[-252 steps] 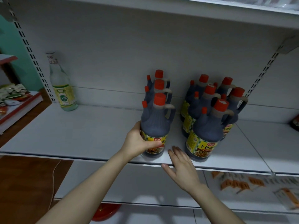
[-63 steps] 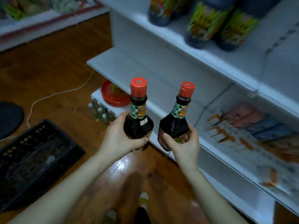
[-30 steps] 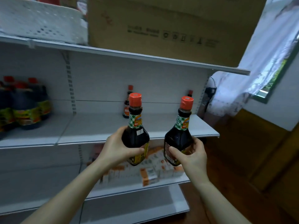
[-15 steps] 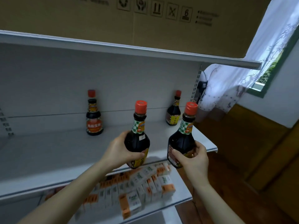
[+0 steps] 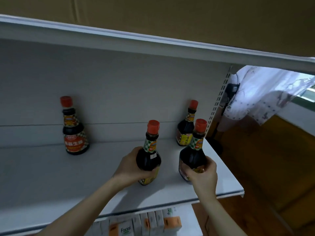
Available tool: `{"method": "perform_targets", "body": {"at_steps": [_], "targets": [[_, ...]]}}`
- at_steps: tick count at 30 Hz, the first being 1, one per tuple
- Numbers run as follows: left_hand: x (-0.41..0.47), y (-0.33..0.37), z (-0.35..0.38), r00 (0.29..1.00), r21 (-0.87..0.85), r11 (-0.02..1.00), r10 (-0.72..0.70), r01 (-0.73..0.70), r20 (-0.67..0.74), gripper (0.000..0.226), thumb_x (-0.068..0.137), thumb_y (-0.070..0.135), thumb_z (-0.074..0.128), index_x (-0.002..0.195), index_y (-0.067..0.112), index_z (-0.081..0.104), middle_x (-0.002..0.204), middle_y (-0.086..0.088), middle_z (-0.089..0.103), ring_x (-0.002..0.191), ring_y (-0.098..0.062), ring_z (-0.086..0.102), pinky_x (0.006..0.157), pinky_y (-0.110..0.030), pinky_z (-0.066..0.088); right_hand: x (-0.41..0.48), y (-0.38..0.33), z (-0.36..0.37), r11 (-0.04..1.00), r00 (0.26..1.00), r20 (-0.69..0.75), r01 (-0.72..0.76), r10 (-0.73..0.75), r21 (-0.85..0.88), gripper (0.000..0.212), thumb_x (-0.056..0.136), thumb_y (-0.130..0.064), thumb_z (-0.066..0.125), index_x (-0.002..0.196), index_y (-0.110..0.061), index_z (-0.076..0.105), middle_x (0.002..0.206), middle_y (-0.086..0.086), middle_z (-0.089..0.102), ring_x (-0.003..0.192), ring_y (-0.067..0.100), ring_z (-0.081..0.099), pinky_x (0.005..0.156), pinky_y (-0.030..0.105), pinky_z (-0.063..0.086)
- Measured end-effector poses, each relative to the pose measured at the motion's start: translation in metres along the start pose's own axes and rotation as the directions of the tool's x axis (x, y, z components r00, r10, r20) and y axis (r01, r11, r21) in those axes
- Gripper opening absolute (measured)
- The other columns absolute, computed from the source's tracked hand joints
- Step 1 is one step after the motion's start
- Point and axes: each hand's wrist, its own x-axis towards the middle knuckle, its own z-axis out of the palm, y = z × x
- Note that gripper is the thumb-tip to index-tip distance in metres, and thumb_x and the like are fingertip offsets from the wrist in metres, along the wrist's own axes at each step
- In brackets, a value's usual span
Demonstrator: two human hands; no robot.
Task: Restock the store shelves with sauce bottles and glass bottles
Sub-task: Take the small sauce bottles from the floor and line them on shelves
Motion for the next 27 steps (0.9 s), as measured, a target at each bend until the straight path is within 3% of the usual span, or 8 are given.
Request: {"method": "perform_targets", "body": {"at_steps": [4, 8, 12, 15, 18, 20, 23, 27], "targets": [[0.018, -0.002, 0.020, 0.999, -0.003, 1.000, -0.029, 0.029, -0.027, 0.068, 0.047, 0.038, 0.075, 0.104, 0.041, 0.039, 0.098, 0.028, 0.051, 0.090, 0.005, 0.053, 0.069, -0.002, 0.039, 0.031, 0.018, -0.004, 0.998, 0.999, 0.048, -0.028, 0.025, 0.055, 0.063, 0.060, -0.014, 0.086, 0.113, -0.012, 0.050, 0.104, 0.002, 0.060, 0.091, 0.016, 0.058, 0.069, 0.012, 0.043], [0.026, -0.007, 0.027, 0.997, -0.016, 0.999, -0.039, 0.038, -0.068, 0.066, 0.050, 0.033, 0.076, 0.100, 0.049, 0.038, 0.101, 0.026, 0.054, 0.087, 0.019, 0.054, 0.068, -0.001, 0.042, 0.052, 0.033, 0.004, 0.996, 0.993, 0.109, -0.047, 0.039, 0.073, 0.062, 0.061, -0.015, 0.085, 0.113, -0.009, 0.052, 0.105, 0.005, 0.061, 0.091, 0.015, 0.060, 0.066, 0.013, 0.044], [0.031, -0.007, 0.025, 0.999, 0.027, 0.999, -0.020, 0.021, -0.037, 0.069, 0.045, 0.048, 0.070, 0.106, 0.048, 0.039, 0.111, 0.020, 0.056, 0.103, 0.003, 0.055, 0.085, -0.020, 0.048, 0.062, 0.035, 0.020, 0.996, 0.986, 0.160, -0.059, 0.046, 0.073, 0.063, 0.061, -0.013, 0.085, 0.114, -0.007, 0.050, 0.107, 0.006, 0.059, 0.095, 0.019, 0.059, 0.066, 0.013, 0.042], [0.031, -0.011, 0.025, 0.999, 0.031, 1.000, -0.002, 0.003, -0.053, 0.070, 0.048, 0.046, 0.073, 0.111, 0.046, 0.041, 0.113, 0.016, 0.057, 0.104, 0.002, 0.056, 0.088, -0.027, 0.051, 0.066, 0.033, 0.030, 0.999, 0.945, 0.326, -0.027, 0.012, 0.044, 0.066, 0.059, -0.009, 0.084, 0.113, -0.020, 0.046, 0.104, -0.008, 0.054, 0.091, 0.002, 0.055, 0.066, 0.006, 0.042], [0.027, -0.019, 0.029, 0.990, 0.068, 0.997, -0.034, 0.043, -0.139, 0.079, 0.049, 0.048, 0.077, 0.115, 0.058, 0.034, 0.118, 0.011, 0.051, 0.109, -0.007, 0.052, 0.090, -0.034, 0.051, 0.062, 0.035, 0.029, 0.993, 0.893, 0.450, -0.076, 0.025, 0.095, 0.072, 0.069, 0.007, 0.073, 0.118, -0.030, 0.036, 0.104, -0.021, 0.048, 0.094, -0.008, 0.050, 0.068, 0.004, 0.043], [0.024, -0.019, 0.032, 0.977, 0.068, 0.996, -0.037, 0.052, -0.209, 0.079, 0.052, 0.043, 0.079, 0.112, 0.059, 0.030, 0.117, 0.010, 0.050, 0.106, -0.008, 0.051, 0.087, -0.030, 0.049, 0.060, 0.037, 0.030, 0.995, 0.899, 0.437, -0.078, 0.042, 0.065, 0.066, 0.075, 0.005, 0.069, 0.125, -0.024, 0.036, 0.099, -0.015, 0.053, 0.092, -0.005, 0.052, 0.066, 0.002, 0.042], [0.024, -0.018, 0.035, 0.969, 0.048, 0.998, -0.027, 0.040, -0.245, 0.074, 0.061, 0.026, 0.084, 0.109, 0.051, 0.033, 0.112, 0.010, 0.051, 0.102, -0.010, 0.051, 0.083, -0.025, 0.048, 0.064, 0.040, 0.037, 0.995, 0.917, 0.387, -0.100, 0.094, -0.006, 0.055, 0.077, -0.008, 0.072, 0.124, -0.016, 0.045, 0.102, -0.001, 0.059, 0.092, 0.011, 0.056, 0.068, 0.013, 0.042], [0.026, -0.017, 0.032, 0.969, 0.037, 0.999, -0.021, 0.031, -0.246, 0.064, 0.054, 0.037, 0.076, 0.101, 0.055, 0.037, 0.107, 0.023, 0.050, 0.101, -0.007, 0.054, 0.083, -0.024, 0.049, 0.066, 0.042, 0.048, 0.998, 0.908, 0.413, -0.048, 0.065, -0.050, 0.034, 0.078, -0.015, 0.071, 0.105, -0.025, 0.054, 0.101, -0.002, 0.062, 0.090, 0.012, 0.059, 0.065, 0.014, 0.044]]}}
